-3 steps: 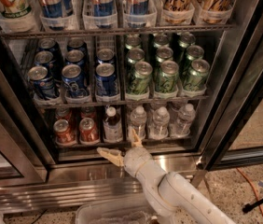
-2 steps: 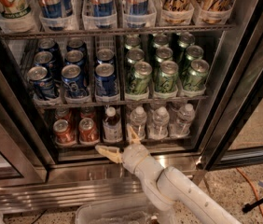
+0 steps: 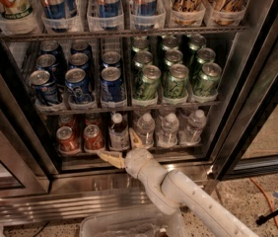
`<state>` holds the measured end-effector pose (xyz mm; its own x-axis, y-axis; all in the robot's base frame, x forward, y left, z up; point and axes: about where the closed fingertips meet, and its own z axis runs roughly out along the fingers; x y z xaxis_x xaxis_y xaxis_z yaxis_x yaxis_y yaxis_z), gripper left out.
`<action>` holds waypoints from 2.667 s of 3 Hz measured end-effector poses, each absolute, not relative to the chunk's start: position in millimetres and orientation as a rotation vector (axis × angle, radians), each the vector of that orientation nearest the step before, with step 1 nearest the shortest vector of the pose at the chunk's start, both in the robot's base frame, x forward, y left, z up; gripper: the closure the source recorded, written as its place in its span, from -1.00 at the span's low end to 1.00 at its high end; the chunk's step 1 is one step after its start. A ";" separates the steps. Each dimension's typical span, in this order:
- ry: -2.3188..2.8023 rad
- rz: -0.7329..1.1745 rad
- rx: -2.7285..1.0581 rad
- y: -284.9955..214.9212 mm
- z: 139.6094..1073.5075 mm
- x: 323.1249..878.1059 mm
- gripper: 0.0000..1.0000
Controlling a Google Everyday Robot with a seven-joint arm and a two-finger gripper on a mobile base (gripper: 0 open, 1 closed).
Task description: Pick blue plastic bottle from bottom shelf of fridge
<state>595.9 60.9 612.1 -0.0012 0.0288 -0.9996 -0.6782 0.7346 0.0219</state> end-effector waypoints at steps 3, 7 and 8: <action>1.488 0.598 -0.560 66.8 606.3 622.4 -0.56; 1.537 0.587 -0.539 64.5 587.5 641.4 -0.16; 1.537 0.587 -0.539 64.6 587.5 641.4 0.31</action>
Offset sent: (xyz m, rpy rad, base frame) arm 0.0302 0.0042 -0.0053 -0.0069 -0.0012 -0.0088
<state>641.4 64.6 587.5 -0.0472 0.0141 -0.9988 -0.6550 0.7545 0.0416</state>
